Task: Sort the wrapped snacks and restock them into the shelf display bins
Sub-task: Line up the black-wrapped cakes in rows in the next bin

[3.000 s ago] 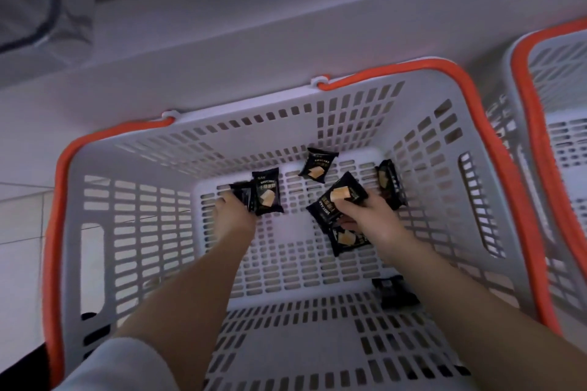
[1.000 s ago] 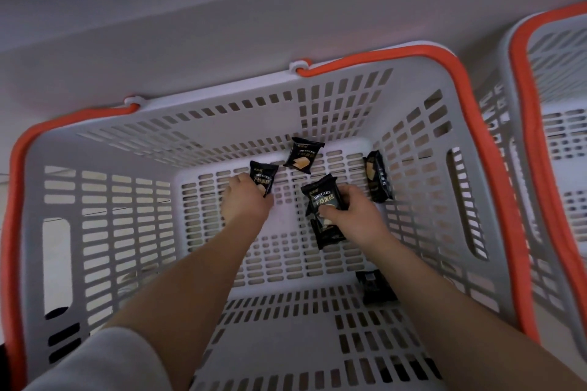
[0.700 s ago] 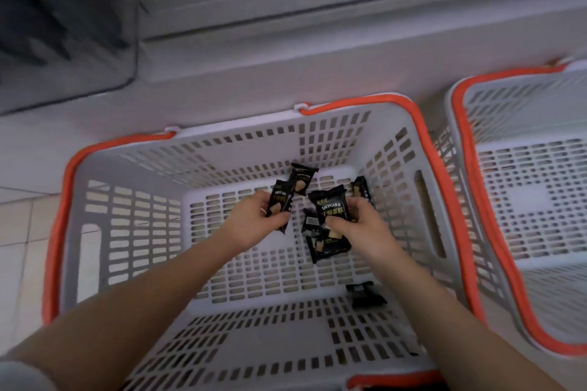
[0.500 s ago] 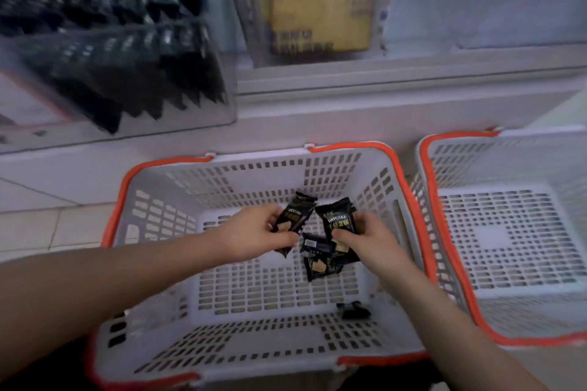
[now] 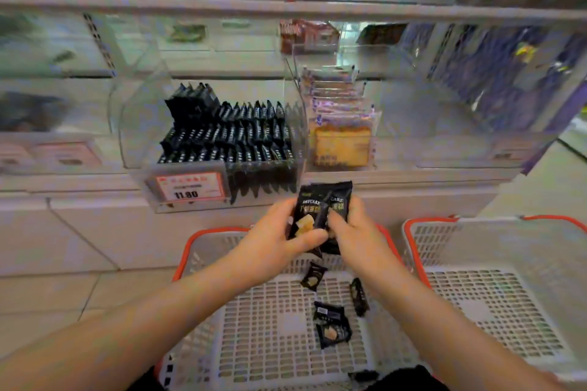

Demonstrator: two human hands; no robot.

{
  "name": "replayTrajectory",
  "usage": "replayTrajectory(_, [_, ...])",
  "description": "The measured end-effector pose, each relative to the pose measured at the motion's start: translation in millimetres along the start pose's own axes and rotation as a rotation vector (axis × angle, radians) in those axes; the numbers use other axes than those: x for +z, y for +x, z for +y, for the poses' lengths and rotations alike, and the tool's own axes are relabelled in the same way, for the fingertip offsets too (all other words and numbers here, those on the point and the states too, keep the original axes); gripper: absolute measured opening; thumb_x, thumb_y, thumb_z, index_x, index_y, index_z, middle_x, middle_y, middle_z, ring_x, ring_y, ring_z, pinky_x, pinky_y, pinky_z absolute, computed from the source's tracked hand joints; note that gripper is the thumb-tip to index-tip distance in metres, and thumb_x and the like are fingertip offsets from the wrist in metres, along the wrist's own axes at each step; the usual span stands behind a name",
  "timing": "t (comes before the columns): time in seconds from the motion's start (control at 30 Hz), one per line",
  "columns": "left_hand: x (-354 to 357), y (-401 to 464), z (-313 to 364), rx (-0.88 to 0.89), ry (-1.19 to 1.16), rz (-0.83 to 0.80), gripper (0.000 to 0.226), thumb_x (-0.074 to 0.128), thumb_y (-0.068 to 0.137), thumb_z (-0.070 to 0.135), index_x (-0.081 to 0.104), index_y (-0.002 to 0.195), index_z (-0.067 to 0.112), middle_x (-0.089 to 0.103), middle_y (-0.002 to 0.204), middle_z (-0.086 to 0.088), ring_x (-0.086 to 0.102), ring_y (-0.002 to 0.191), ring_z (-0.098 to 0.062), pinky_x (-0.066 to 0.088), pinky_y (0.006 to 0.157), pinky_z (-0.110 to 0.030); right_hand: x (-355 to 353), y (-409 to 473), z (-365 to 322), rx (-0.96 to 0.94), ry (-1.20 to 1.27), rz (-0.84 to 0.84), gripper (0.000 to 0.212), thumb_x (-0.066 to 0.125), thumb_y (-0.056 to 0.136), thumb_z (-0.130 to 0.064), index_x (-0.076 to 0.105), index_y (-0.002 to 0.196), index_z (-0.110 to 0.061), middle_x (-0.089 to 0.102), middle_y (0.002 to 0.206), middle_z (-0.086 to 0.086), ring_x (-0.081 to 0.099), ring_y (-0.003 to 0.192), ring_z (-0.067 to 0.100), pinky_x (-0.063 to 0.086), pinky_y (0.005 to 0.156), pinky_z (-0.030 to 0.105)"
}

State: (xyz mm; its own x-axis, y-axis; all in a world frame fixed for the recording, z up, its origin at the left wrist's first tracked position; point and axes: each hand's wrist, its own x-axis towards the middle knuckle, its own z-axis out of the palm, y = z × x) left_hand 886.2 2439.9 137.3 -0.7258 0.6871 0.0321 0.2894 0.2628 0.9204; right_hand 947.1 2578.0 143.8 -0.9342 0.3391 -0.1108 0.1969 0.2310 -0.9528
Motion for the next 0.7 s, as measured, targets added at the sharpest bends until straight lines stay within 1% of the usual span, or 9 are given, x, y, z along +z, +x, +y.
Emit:
replayTrajectory(0.07, [-10.0, -3.0, 6.1, 0.075, 0.047, 0.072, 0.028, 0.059, 0.088, 0.032, 0.043, 0.102, 0.051, 0.054, 0.11, 0.007, 0.051, 0.104, -0.004, 0.043, 0.089, -0.022, 14.3, -2.6, -14.9, -0.02, 0.096, -0.049, 0.023, 0.034, 0.1, -0.031, 0.04, 0.123, -0.031, 0.052, 0.107, -0.023, 0.049, 0.092, -0.011, 0.035, 0.075, 0.002])
replayTrajectory(0.1, [-15.4, -4.2, 9.2, 0.122, 0.091, 0.122, 0.027, 0.057, 0.089, 0.034, 0.041, 0.103, 0.051, 0.051, 0.107, 0.009, 0.047, 0.103, 0.001, 0.039, 0.087, -0.016, 20.4, -3.8, -21.4, -0.044, 0.146, -0.061, 0.025, 0.031, 0.1, -0.035, 0.041, 0.123, -0.035, 0.05, 0.108, -0.028, 0.048, 0.094, -0.017, 0.034, 0.078, 0.002])
replayTrajectory(0.2, [-33.4, -5.0, 18.5, 0.208, 0.153, 0.25, 0.039, 0.048, 0.086, 0.054, 0.031, 0.121, 0.05, 0.043, 0.107, 0.016, 0.038, 0.103, 0.017, 0.03, 0.081, 0.001, 35.1, -2.9, -47.6, -0.093, 0.277, -0.114, 0.014, 0.033, 0.098, -0.036, 0.04, 0.101, -0.047, 0.043, 0.084, -0.051, 0.041, 0.072, -0.038, 0.03, 0.06, -0.01])
replayTrajectory(0.27, [-46.2, -3.1, 21.6, 0.199, 0.181, 0.26, 0.074, 0.04, 0.078, 0.069, 0.019, 0.141, 0.036, 0.037, 0.113, 0.013, 0.037, 0.103, 0.021, 0.031, 0.081, 0.003, 39.2, 3.8, -60.5, -0.12, 0.3, -0.181, 0.026, 0.044, 0.096, -0.026, 0.043, 0.113, -0.046, 0.057, 0.089, -0.04, 0.052, 0.075, -0.028, 0.037, 0.058, -0.005])
replayTrajectory(0.33, [-62.3, 0.6, 24.6, 0.182, 0.217, 0.219, 0.088, 0.048, 0.076, 0.064, 0.011, 0.147, 0.028, 0.033, 0.117, 0.012, 0.044, 0.103, 0.015, 0.038, 0.085, -0.004, 41.1, 15.3, -73.5, -0.117, 0.282, -0.209, 0.039, 0.05, 0.091, -0.012, 0.046, 0.119, -0.038, 0.066, 0.091, -0.026, 0.06, 0.082, -0.015, 0.044, 0.063, 0.004])
replayTrajectory(0.43, [-91.9, 10.5, 27.0, 0.216, 0.238, 0.129, 0.083, 0.067, 0.071, 0.055, 0.026, 0.139, 0.031, 0.037, 0.116, 0.013, 0.044, 0.102, 0.013, 0.036, 0.089, -0.005, 47.6, 36.1, -90.7, -0.091, 0.191, -0.211, 0.045, 0.054, 0.083, -0.011, 0.05, 0.116, -0.041, 0.066, 0.099, -0.019, 0.06, 0.093, -0.001, 0.045, 0.073, 0.019])
replayTrajectory(0.57, [-140.5, 27.1, 27.2, 0.184, 0.288, 0.08, 0.04, 0.057, 0.077, 0.055, 0.04, 0.113, 0.058, 0.053, 0.111, 0.01, 0.051, 0.097, 0.001, 0.045, 0.085, -0.016, 55.3, 72.2, -109.9, -0.07, 0.082, -0.177, 0.026, 0.062, 0.076, -0.023, 0.06, 0.095, -0.042, 0.067, 0.086, -0.023, 0.06, 0.083, -0.005, 0.042, 0.067, 0.02])
replayTrajectory(0.6, [-152.3, 32.6, 24.3, 0.165, 0.336, 0.112, 0.038, 0.056, 0.082, 0.051, 0.042, 0.116, 0.057, 0.054, 0.112, 0.011, 0.053, 0.097, -0.002, 0.046, 0.083, -0.018, 57.9, 83.8, -114.6, -0.052, 0.052, -0.164, 0.023, 0.064, 0.075, -0.025, 0.061, 0.093, -0.039, 0.067, 0.086, -0.022, 0.06, 0.085, -0.003, 0.042, 0.068, 0.021])
replayTrajectory(0.7, [-185.3, 56.8, 15.9, 0.162, 0.757, 0.239, 0.042, 0.05, 0.09, 0.037, 0.05, 0.129, 0.023, 0.055, 0.12, 0.004, 0.052, 0.11, -0.013, 0.041, 0.092, -0.025, 69.1, 124.7, -123.1, 0.013, -0.014, -0.129, 0.029, 0.063, 0.075, -0.025, 0.06, 0.104, -0.022, 0.066, 0.102, -0.002, 0.061, 0.099, 0.017, 0.048, 0.083, 0.034])
